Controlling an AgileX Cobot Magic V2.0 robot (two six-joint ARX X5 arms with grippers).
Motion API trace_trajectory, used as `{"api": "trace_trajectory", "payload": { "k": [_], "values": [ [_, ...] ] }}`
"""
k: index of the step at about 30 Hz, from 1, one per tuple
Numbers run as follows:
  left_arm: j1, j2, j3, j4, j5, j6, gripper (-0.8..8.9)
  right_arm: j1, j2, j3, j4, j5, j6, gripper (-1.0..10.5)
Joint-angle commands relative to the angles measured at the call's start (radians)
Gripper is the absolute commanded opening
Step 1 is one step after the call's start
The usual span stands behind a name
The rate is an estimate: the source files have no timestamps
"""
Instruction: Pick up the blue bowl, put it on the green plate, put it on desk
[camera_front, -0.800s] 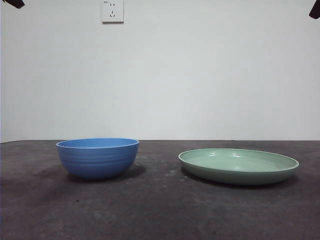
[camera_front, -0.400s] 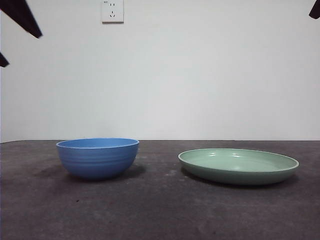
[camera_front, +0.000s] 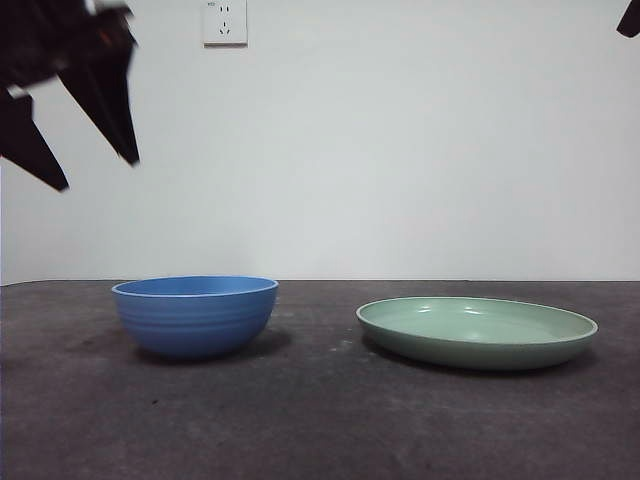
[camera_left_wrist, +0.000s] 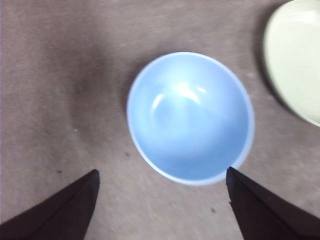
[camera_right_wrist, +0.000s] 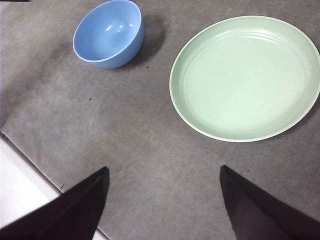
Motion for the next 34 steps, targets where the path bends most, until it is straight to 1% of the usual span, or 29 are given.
{"api": "trace_trajectory", "payload": {
  "k": [1,6,10,17,19,23,27,28,34],
  "values": [
    [-0.012,0.088,0.049,0.026,-0.039,0.000,4.04,0.003,0.008,0.022,0.010,-0.003,0.003,3.5],
    [-0.013,0.206,0.064,0.095,-0.042,-0.001,4.02,0.003,0.008,0.022,0.010,-0.003,0.003,3.5],
    [-0.013,0.284,0.064,0.119,-0.043,-0.002,4.01,0.003,0.008,0.022,0.010,-0.003,0.003,3.5],
    [-0.020,0.370,0.064,0.135,-0.049,-0.013,4.00,0.003,0.008,0.022,0.017,-0.003,0.003,3.5],
    [-0.026,0.383,0.064,0.138,-0.051,-0.013,3.82,0.003,0.008,0.022,0.018,-0.003,0.003,3.5],
    [-0.035,0.392,0.064,0.145,-0.060,-0.031,2.28,0.003,0.008,0.022,0.018,-0.003,0.003,3.5],
    [-0.042,0.392,0.064,0.145,-0.060,-0.033,0.38,0.003,0.008,0.022,0.018,-0.003,0.003,3.5],
    [-0.044,0.392,0.064,0.144,-0.060,-0.036,0.08,0.003,0.008,0.022,0.018,-0.003,0.003,3.5],
    [-0.047,0.392,0.064,0.154,-0.060,-0.050,0.09,0.003,0.008,0.022,0.018,-0.003,0.003,3.5]
  ]
}}
